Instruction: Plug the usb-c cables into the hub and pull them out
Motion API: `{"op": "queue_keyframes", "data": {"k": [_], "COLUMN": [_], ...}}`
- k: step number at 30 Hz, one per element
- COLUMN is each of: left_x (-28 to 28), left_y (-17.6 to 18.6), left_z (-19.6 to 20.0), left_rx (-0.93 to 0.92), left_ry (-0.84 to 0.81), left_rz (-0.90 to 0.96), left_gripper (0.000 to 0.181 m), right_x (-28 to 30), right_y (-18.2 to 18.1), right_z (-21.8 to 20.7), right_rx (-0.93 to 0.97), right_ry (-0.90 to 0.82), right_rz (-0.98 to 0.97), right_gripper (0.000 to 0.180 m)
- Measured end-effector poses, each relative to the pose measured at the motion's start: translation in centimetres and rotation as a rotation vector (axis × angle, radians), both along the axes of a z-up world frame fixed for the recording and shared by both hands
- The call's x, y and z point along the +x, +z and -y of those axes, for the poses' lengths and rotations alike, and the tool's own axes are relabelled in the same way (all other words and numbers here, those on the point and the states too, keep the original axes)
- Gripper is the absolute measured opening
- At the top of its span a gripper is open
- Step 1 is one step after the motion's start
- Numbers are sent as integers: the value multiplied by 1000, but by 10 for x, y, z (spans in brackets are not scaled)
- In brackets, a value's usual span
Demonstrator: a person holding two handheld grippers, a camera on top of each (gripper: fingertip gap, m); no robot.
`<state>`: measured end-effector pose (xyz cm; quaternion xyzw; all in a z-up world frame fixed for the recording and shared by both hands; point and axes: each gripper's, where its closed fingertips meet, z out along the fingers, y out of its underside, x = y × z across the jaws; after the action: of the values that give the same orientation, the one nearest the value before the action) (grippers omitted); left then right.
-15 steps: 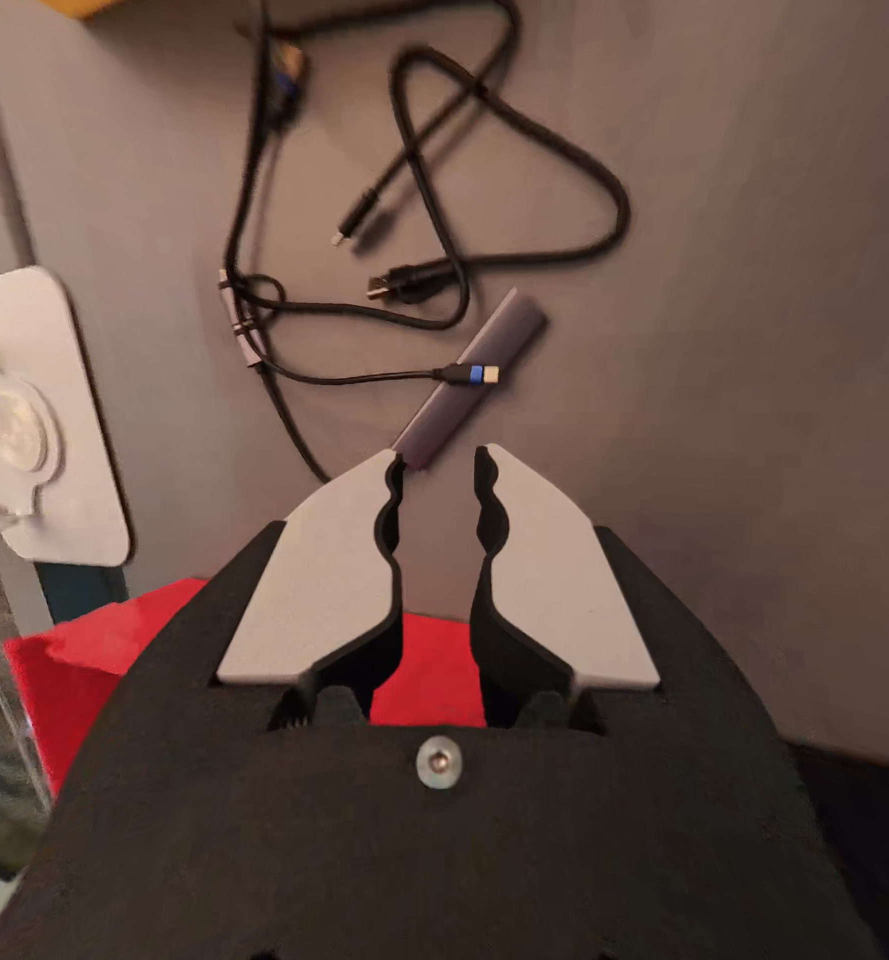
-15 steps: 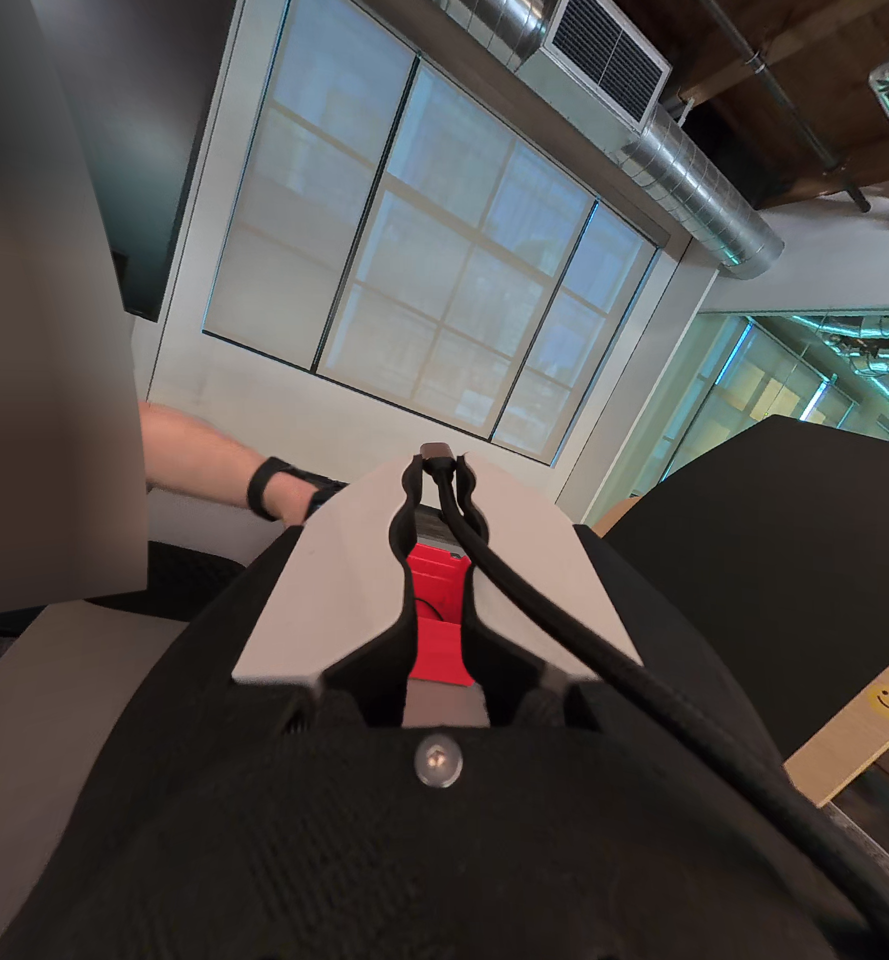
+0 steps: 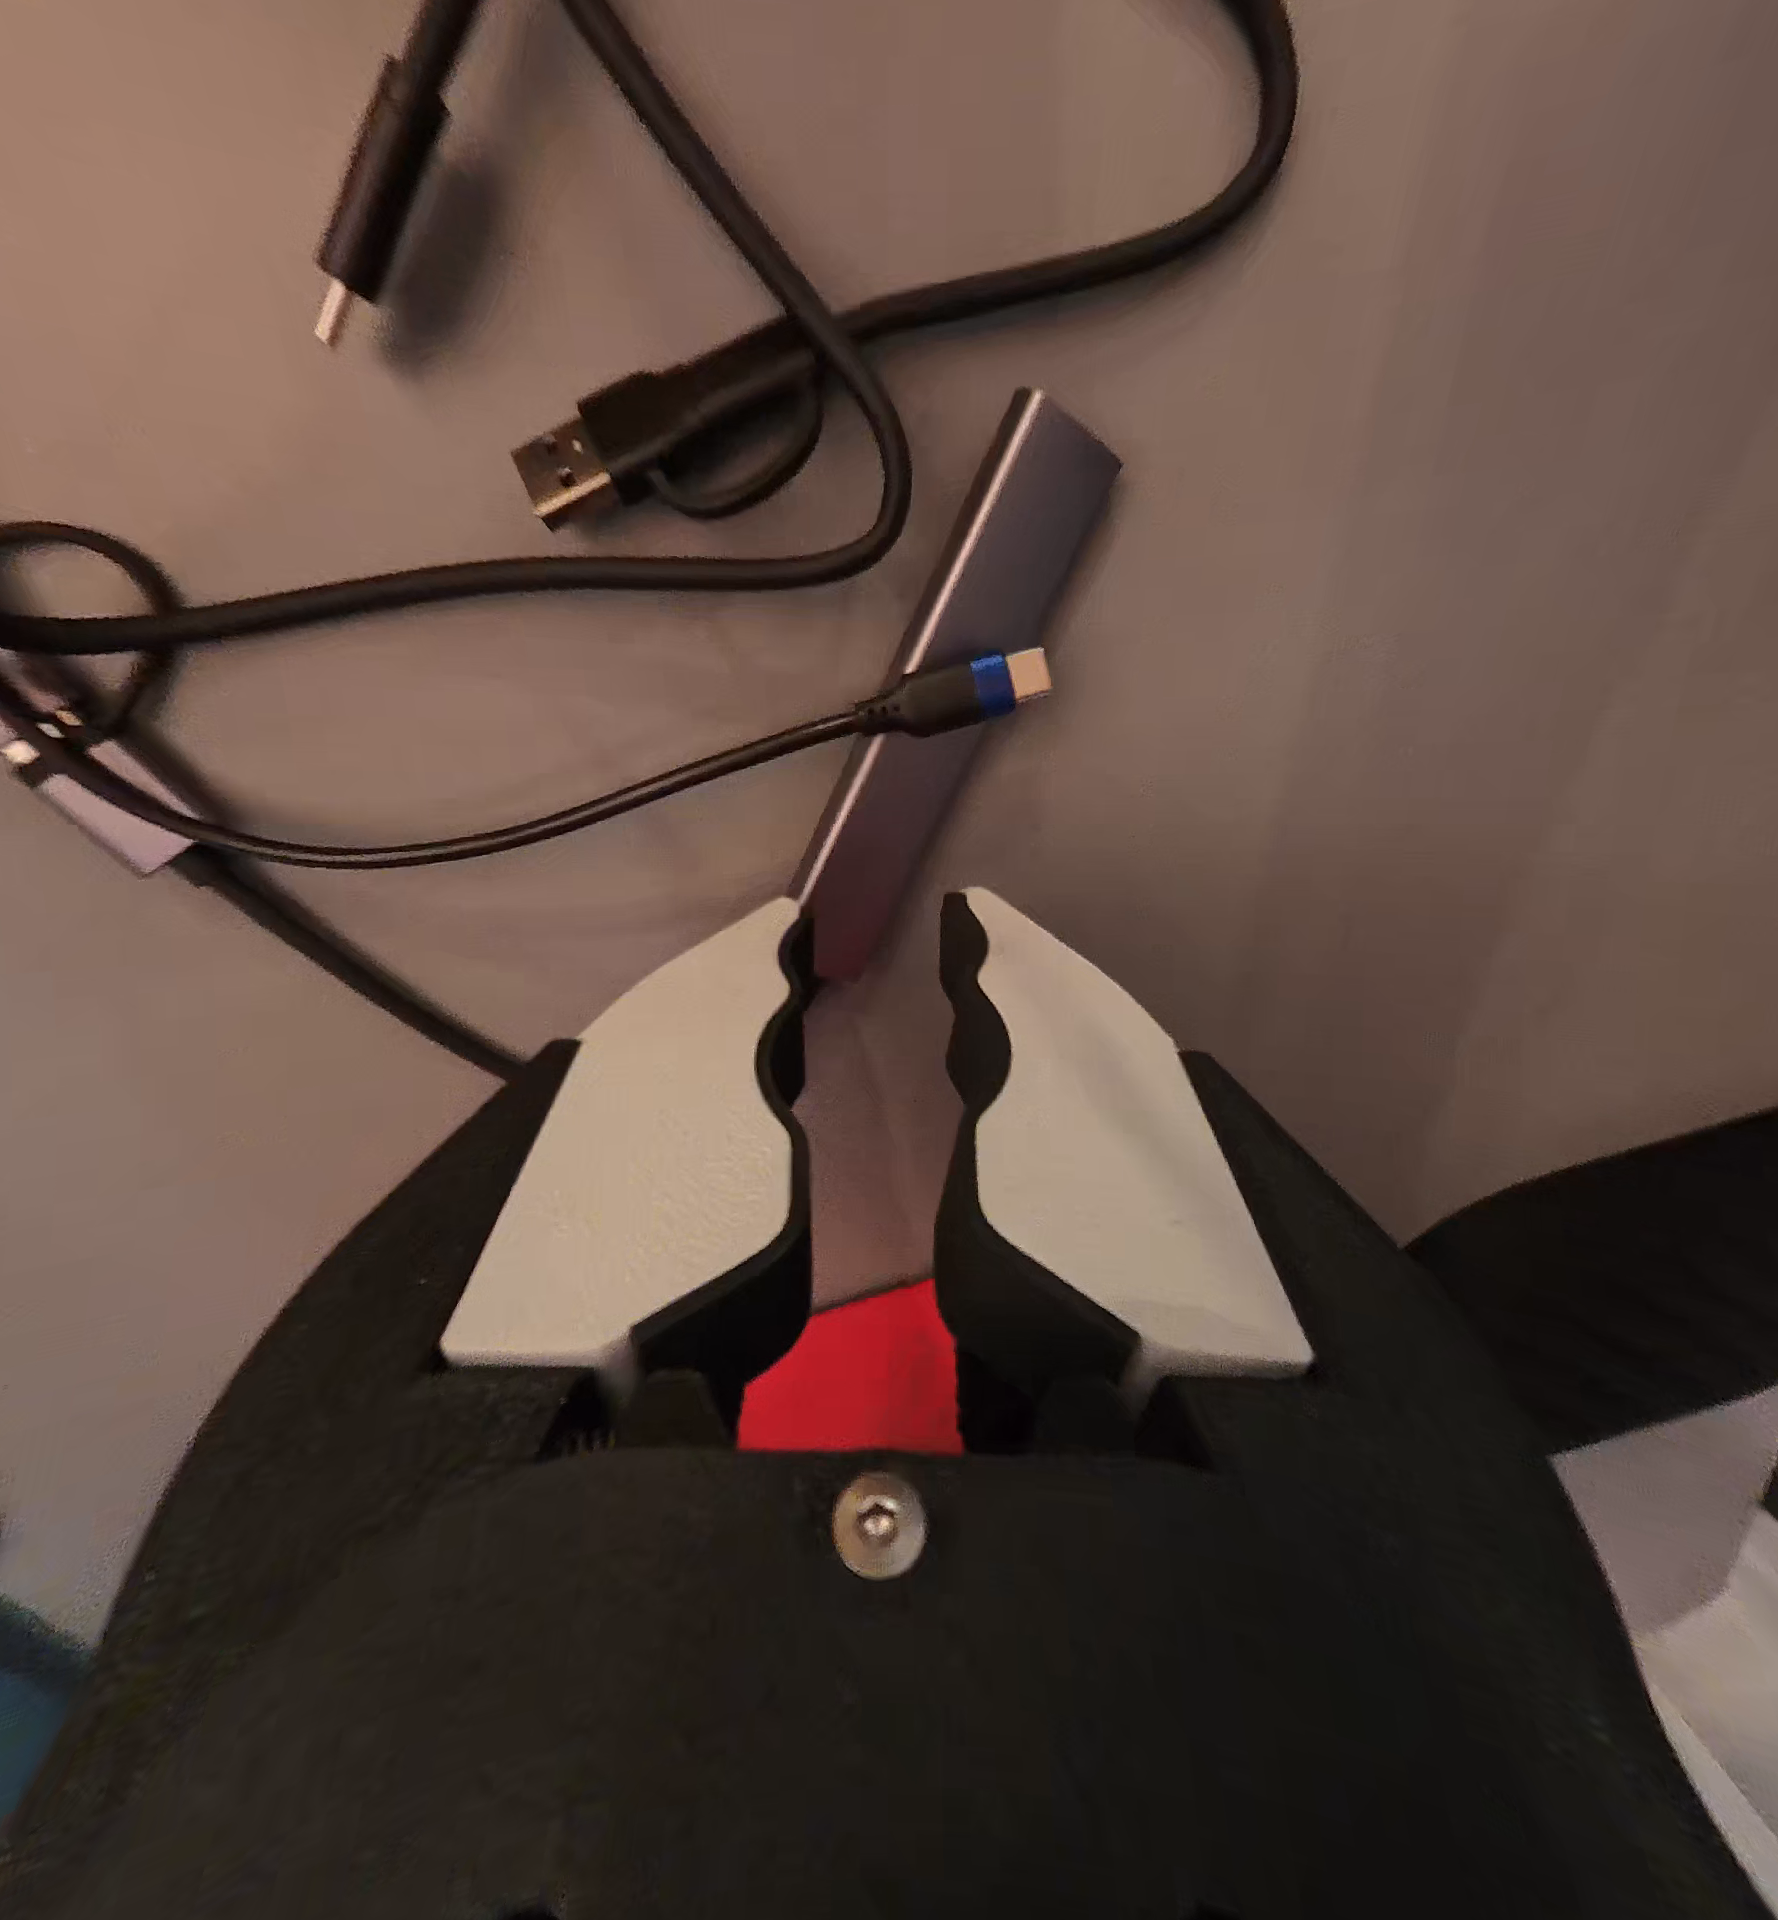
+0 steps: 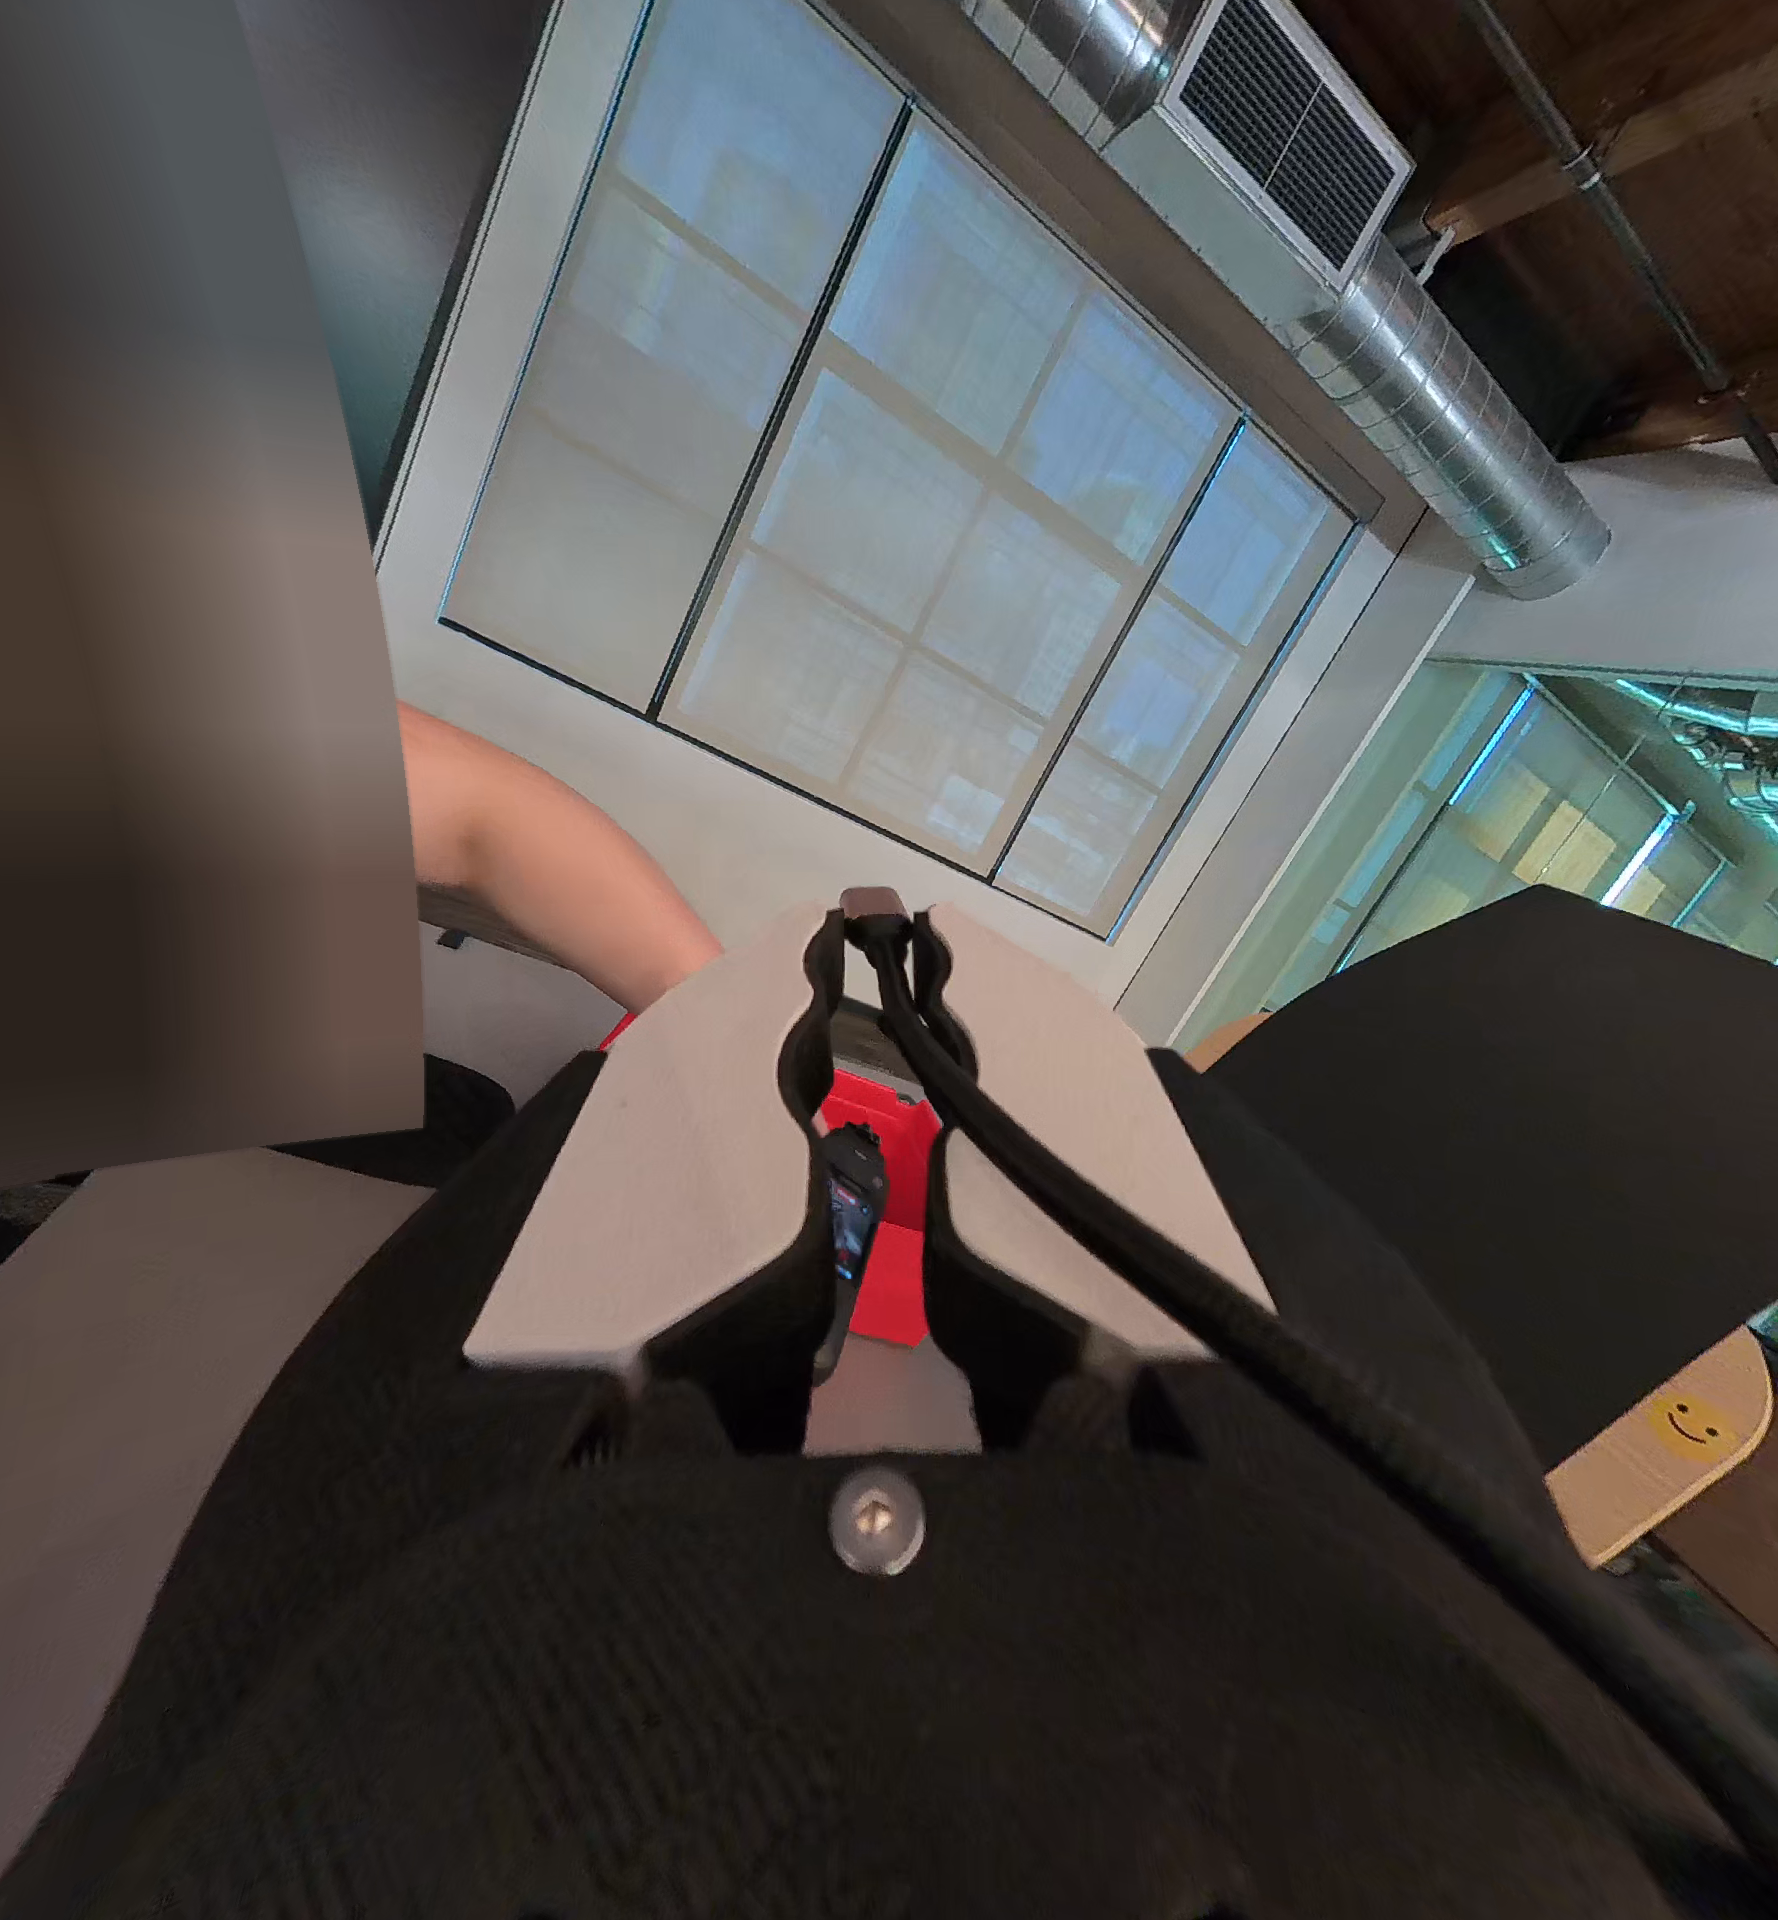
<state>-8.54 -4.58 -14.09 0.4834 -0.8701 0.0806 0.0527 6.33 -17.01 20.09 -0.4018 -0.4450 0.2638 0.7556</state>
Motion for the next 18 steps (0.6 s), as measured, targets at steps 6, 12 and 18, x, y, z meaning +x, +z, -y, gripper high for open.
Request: {"op": "queue_keyframes", "data": {"k": [6, 12, 18], "left_x": [11, 5, 4], "left_y": [-12, -16, -17], "left_z": [-8, -8, -10], "left_rx": [-3, 19, 98], "left_ry": [-22, -69, -70], "left_rz": [8, 10, 4], "left_gripper": [23, 31, 24], "right_x": [1, 1, -1], "right_y": [-3, -5, -9], "right_z": [0, 0, -3], "right_rx": [0, 0, -14], "right_ry": [-2, 9, 12], "right_rz": [33, 43, 56], "right_gripper": [13, 13, 13]}}
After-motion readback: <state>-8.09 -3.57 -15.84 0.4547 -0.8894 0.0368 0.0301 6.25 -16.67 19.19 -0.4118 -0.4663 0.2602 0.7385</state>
